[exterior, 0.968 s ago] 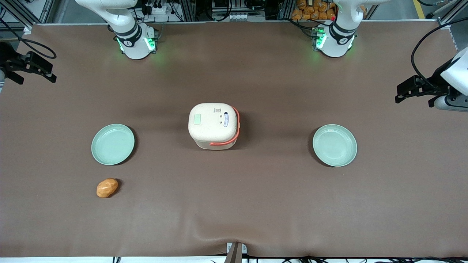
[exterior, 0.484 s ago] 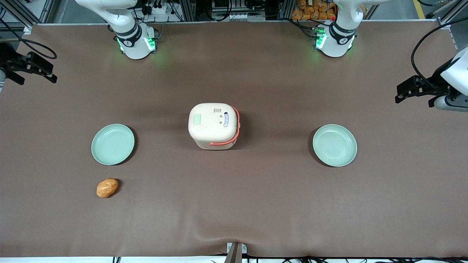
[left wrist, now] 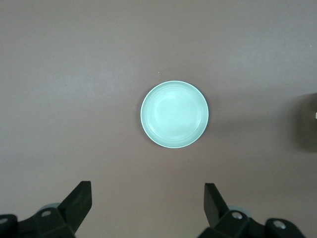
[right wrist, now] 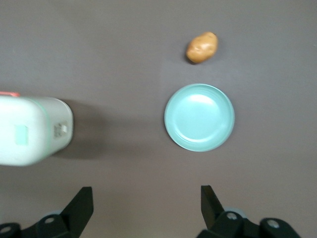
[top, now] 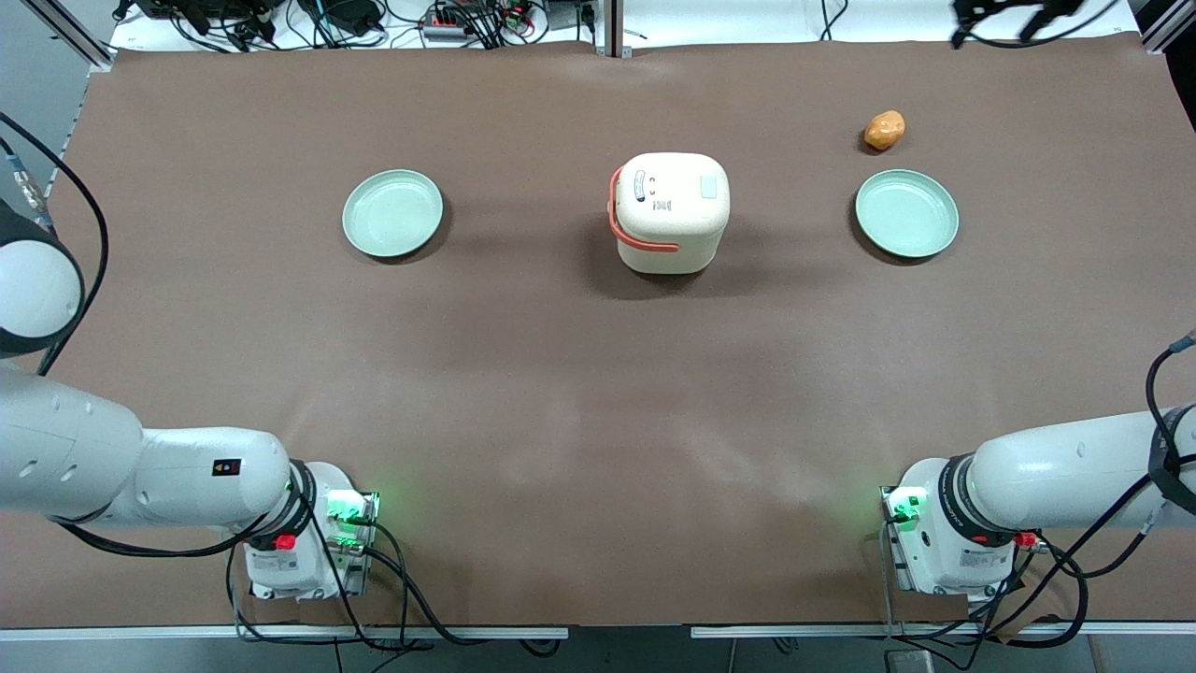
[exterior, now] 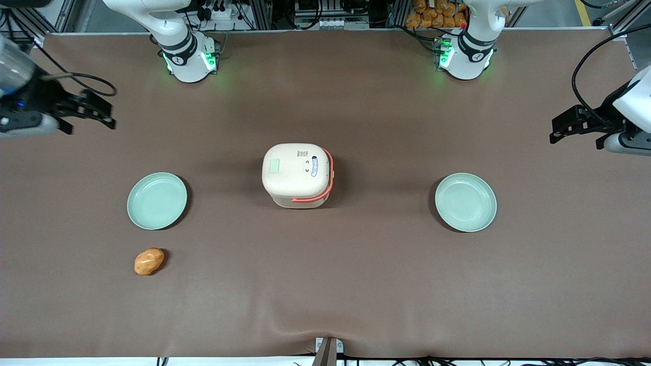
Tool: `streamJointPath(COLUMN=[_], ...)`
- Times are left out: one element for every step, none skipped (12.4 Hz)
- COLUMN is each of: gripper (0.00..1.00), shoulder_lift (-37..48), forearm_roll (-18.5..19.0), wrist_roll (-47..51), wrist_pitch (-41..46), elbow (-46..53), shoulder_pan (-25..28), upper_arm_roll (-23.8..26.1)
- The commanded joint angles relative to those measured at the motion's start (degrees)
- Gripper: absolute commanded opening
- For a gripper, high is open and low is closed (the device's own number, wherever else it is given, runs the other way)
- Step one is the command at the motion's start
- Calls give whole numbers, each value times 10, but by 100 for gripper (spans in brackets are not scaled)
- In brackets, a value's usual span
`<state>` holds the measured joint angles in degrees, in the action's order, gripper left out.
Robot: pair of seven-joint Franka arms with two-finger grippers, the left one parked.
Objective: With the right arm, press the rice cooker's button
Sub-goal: 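Move the right gripper over the white rice cooker's lid button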
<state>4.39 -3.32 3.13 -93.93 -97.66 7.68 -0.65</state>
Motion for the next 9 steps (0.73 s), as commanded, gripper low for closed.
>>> streamJointPath(gripper=[63,47,24,9,0,0,0,0,0], shoulder_lift=[-53,-73,-91,-109,-126,-146,-161,-175,-189], forearm_roll=[7,8,7,7,7,8,9,8,8], wrist_roll=[98,110,111,115,137,171,180,181,185], wrist_pitch=[-34,-49,-64,-78,-91,-108,-125,-140,-156], elbow=[16,16,16,16,15,15,15,15,13], shoulder_pan=[84,105,119,138,163,188,201,208,222], upper_arm_roll=[-4,-4,-4,-4,-4,-4,-4,-4,-4])
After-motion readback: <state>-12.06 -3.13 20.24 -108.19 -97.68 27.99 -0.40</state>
